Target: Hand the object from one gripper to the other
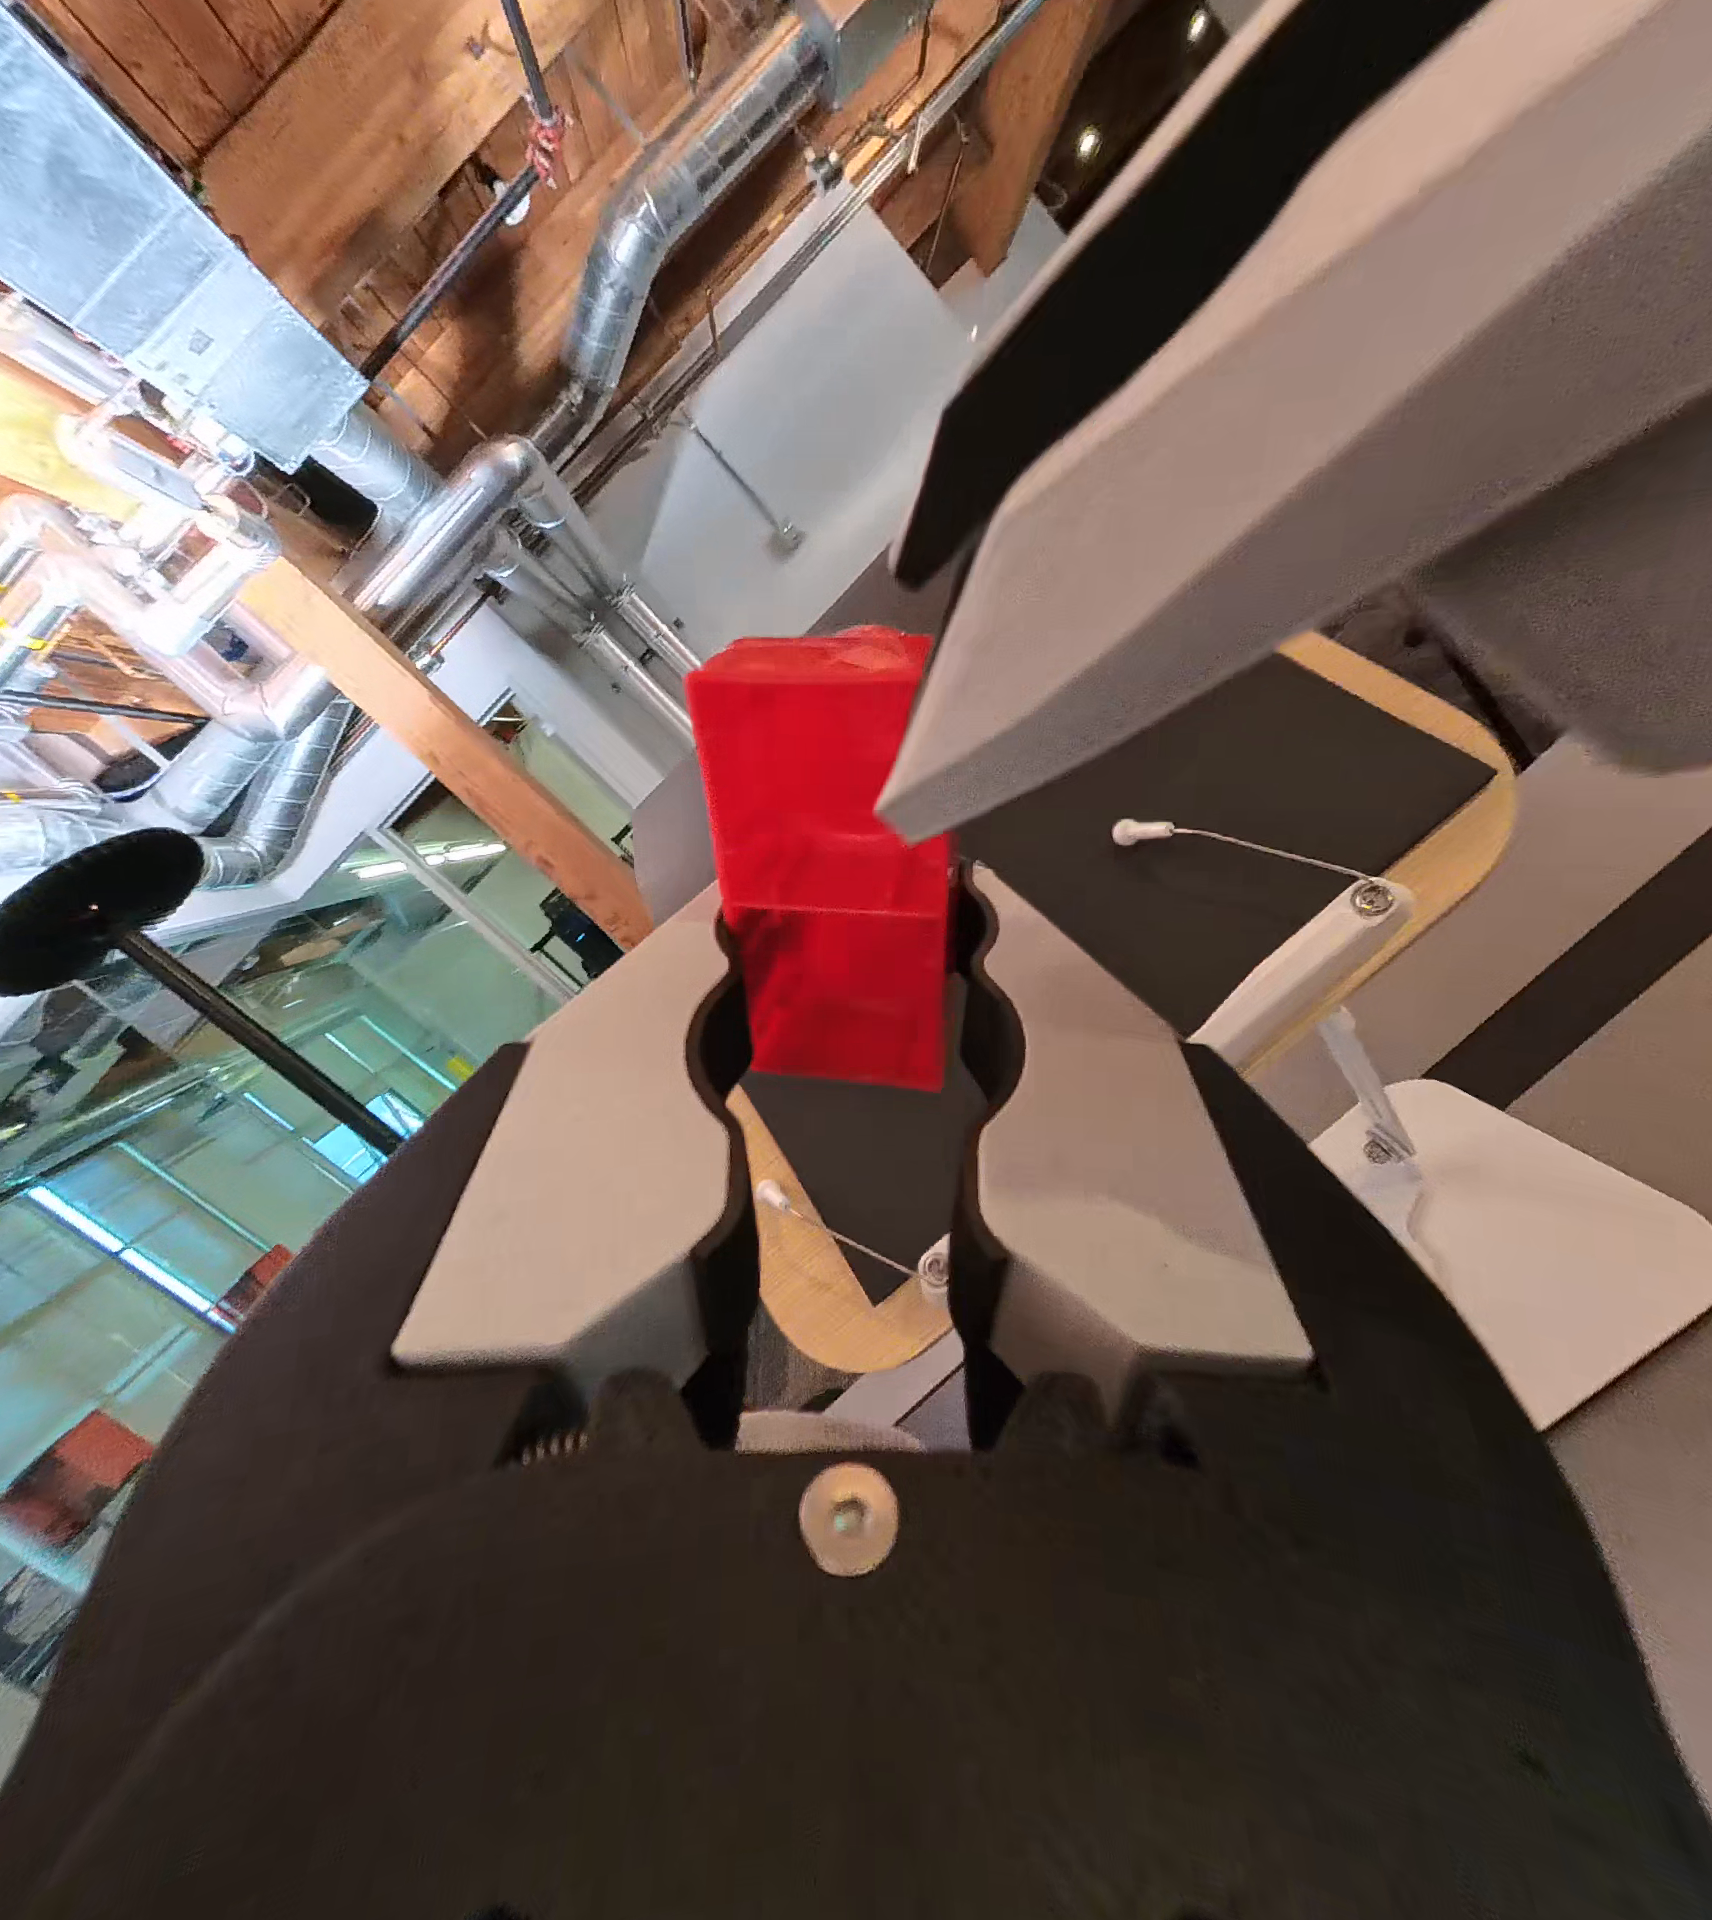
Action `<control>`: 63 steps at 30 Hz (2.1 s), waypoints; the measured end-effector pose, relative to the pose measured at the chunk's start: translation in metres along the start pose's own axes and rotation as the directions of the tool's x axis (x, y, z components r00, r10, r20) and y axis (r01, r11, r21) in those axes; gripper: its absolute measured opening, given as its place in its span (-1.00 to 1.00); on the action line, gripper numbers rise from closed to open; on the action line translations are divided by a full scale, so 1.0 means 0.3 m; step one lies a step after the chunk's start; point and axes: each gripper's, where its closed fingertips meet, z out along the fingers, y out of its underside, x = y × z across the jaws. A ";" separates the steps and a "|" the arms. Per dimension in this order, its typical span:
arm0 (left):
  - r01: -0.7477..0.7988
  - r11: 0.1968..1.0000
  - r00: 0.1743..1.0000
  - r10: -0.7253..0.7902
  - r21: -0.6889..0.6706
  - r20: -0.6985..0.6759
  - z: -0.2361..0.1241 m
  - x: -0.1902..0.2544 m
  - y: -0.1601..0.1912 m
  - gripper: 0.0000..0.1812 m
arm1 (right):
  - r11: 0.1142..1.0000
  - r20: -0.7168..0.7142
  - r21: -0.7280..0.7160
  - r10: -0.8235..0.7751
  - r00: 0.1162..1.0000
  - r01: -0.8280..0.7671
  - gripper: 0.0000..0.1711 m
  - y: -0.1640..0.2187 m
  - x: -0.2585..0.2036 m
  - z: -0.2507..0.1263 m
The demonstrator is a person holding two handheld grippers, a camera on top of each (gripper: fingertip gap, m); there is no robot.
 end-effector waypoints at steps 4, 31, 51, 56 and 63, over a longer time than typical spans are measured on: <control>-0.010 1.000 1.000 0.011 -0.027 0.023 0.005 -0.002 0.013 -0.62 | 1.000 -0.096 -0.008 0.008 0.995 -0.009 -0.58 0.028 0.037 0.029; -0.160 0.986 0.983 0.163 -0.043 0.088 0.005 0.018 -0.002 -0.62 | 0.993 -0.275 -0.056 -0.117 0.954 0.106 -0.82 0.048 0.101 0.030; -0.041 0.997 0.981 0.051 0.060 -0.187 -0.053 0.105 -0.111 -0.40 | 0.982 -0.305 -0.016 -0.183 0.935 0.187 -0.98 0.036 0.151 -0.009; 0.156 0.982 0.932 -0.111 0.105 -0.344 -0.117 0.064 -0.167 -0.43 | 0.981 -0.285 0.058 -0.161 0.945 0.185 -0.98 0.007 0.164 -0.042; 0.601 0.799 0.587 -0.437 0.004 -0.682 -0.200 0.048 -0.227 -0.31 | 0.914 -0.127 0.312 -0.230 0.965 0.259 -0.98 -0.079 0.082 -0.108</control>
